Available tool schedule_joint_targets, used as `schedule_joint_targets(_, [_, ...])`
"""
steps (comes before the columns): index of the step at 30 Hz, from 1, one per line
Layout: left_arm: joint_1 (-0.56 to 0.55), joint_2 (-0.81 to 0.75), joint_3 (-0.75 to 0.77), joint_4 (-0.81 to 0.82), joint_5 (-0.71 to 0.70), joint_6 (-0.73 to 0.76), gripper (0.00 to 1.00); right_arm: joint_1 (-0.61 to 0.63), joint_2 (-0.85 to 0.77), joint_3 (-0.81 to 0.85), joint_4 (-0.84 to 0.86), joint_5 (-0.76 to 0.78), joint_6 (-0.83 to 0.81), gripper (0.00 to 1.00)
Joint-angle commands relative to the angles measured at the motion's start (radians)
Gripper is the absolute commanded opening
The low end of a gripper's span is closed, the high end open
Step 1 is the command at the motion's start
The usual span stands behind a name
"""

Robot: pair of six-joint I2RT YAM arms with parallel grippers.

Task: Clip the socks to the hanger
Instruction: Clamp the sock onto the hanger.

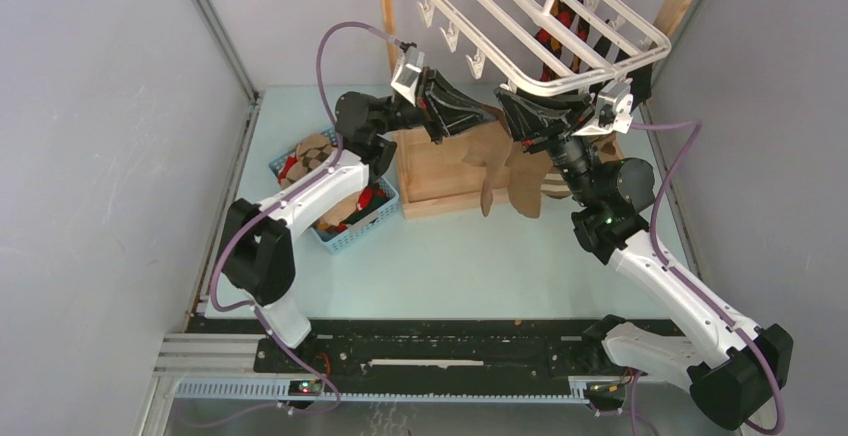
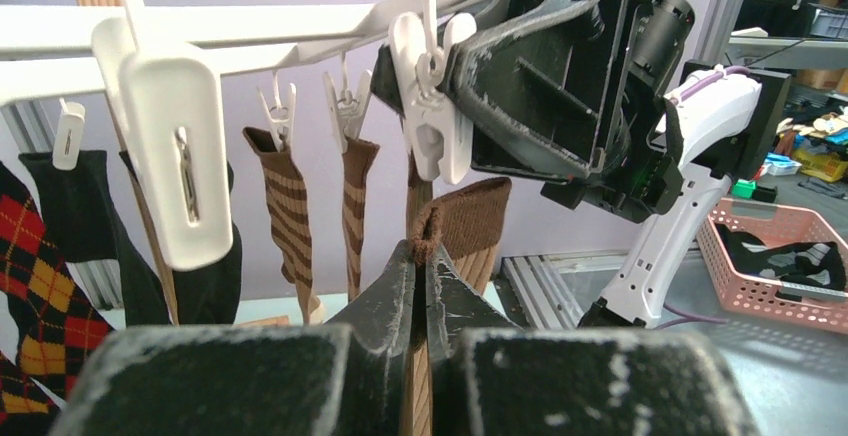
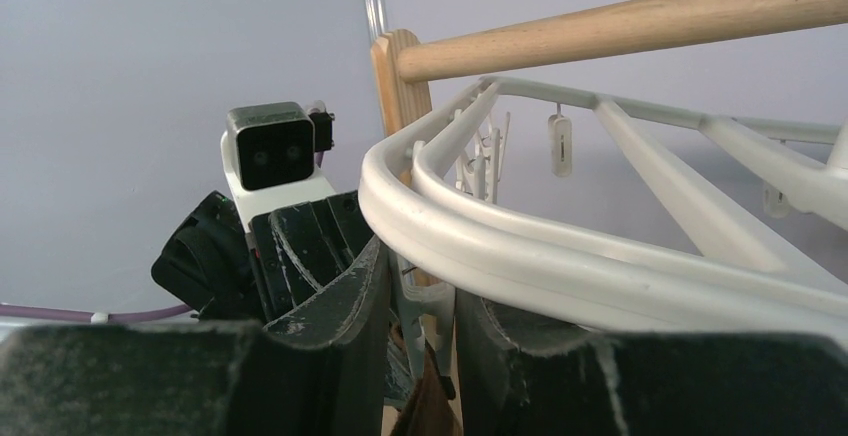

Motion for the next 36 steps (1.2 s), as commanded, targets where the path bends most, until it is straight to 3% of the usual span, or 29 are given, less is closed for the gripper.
schedule_joint_targets(1, [-0.007, -0.009, 0.084, 0.008, 0.011, -0.014, 0.01, -0.002, -0.018, -0.002, 0.028, 0.006, 0.007, 0.01])
schedule_joint_targets(15, [-0.032, -0.052, 0.070, -0.182, 0.034, 0.098, 0.01, -0.039, -0.024, 0.021, -0.033, -0.020, 0.126, 0.00])
schedule_joint_targets(36, [-0.022, -0.061, 0.104, -0.216, 0.007, 0.085, 0.00, -0.055, -0.027, 0.027, -0.064, -0.054, 0.146, 0.00])
